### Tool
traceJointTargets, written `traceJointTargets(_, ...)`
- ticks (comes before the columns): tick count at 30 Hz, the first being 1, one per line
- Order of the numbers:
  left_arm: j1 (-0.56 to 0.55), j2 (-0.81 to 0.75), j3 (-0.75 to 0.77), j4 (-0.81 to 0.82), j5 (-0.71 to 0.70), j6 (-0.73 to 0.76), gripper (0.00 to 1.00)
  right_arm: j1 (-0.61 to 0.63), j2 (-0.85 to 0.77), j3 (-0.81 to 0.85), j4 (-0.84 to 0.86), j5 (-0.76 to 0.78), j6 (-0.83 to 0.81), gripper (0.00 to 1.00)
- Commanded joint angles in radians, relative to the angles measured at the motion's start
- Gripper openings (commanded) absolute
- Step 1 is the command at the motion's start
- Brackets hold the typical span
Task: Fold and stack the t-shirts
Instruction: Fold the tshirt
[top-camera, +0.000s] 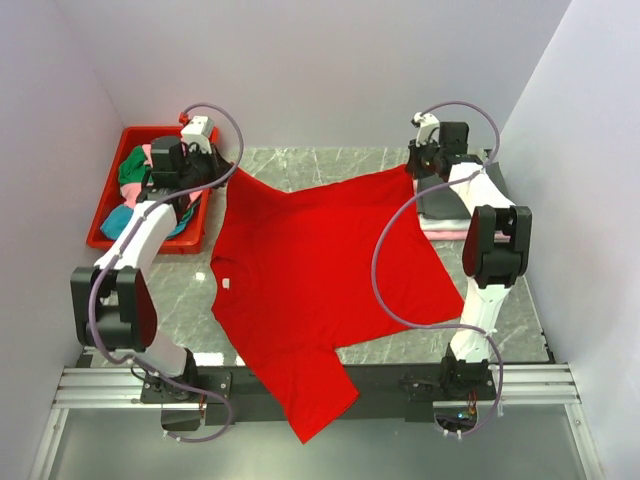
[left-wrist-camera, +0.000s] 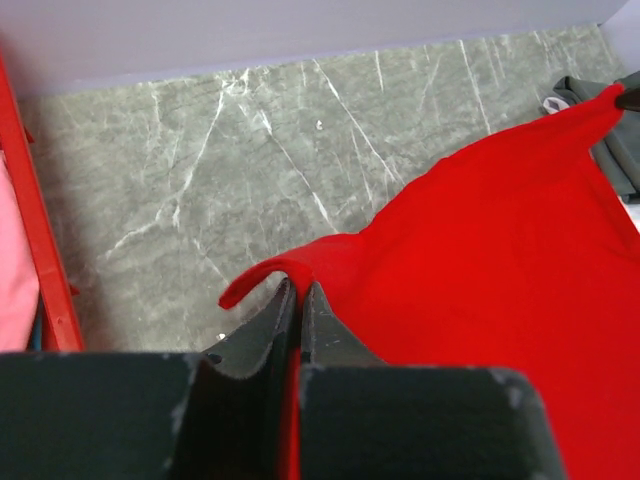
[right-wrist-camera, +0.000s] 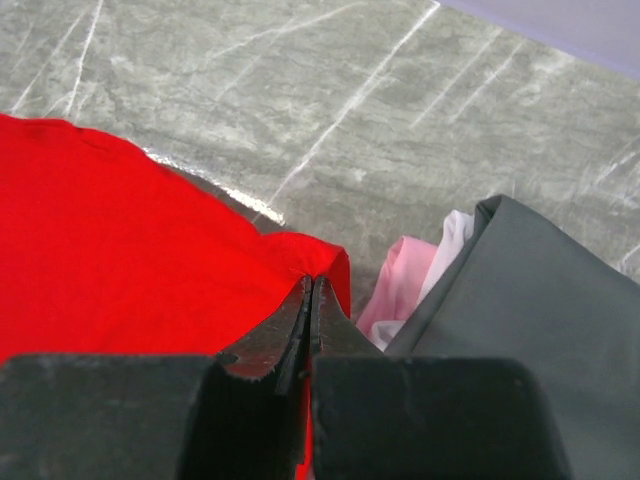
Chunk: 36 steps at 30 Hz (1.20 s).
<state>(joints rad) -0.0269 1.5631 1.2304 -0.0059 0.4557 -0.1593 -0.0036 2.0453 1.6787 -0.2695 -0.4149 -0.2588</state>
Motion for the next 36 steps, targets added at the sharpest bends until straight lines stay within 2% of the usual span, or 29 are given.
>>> traceJointTargets(1,-0.001,-0.095,-0.026,0.021,0.012,0.0,0.01,-0.026,-0.048,0.001,0.038,-0.016,0.012,0.0)
traceJointTargets(12,-0.002,-0.198,-0.086,-0.011,0.021,-0.009,0.01,-0.033,0.013,0.053,0.035,0.025,0.058,0.0)
traceJointTargets(26,-0.002,-0.221,-0.103,-0.016,0.038,-0.022,0.01,-0.009,0.147,0.242,0.007,0.139,0.128,0.0)
traceJointTargets(36,-0.004,-0.277,-0.132,-0.026,0.064,-0.036,0.01,-0.001,0.199,0.299,-0.007,0.197,0.136,0.0)
